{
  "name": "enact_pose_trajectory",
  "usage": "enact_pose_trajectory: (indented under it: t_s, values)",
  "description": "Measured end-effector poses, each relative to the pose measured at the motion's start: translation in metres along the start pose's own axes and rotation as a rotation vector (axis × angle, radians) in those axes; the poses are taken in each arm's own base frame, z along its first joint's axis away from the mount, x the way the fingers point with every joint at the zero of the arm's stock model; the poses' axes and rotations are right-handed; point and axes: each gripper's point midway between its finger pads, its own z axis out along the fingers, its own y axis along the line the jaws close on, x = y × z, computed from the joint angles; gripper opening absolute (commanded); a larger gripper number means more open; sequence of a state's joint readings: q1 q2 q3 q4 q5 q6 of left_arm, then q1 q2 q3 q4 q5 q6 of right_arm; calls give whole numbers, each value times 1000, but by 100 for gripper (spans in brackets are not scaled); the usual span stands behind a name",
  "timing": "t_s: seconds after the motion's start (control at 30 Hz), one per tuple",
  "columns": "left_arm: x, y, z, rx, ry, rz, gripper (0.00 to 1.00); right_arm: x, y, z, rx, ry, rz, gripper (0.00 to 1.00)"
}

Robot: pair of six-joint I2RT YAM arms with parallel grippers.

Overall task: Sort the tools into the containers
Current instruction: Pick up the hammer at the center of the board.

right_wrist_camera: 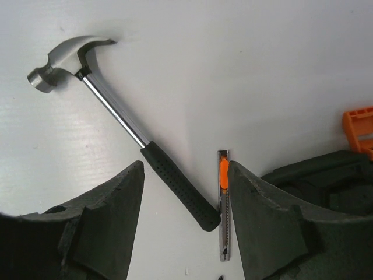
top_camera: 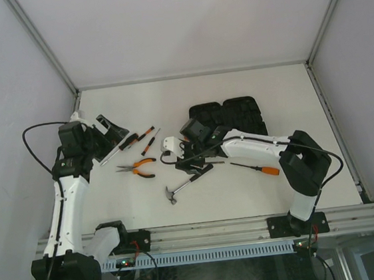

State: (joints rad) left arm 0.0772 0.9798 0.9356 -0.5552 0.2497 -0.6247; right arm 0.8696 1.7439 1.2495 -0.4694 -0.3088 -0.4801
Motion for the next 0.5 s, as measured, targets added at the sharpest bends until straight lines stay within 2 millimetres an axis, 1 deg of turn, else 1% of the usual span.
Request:
enact_pose_trajectory:
  t_s: [0.2,0.33,0.5]
  values:
    - [9,7,3,-7,29,-12,100,16,7,8,-31,78,-42,59]
    - [13,10,7,-8,45,-18,100,17,6,11,-56,104,-65,58]
    - [16,13,16,-14,77,-22,99,15,7,23,-107,123,-81,57]
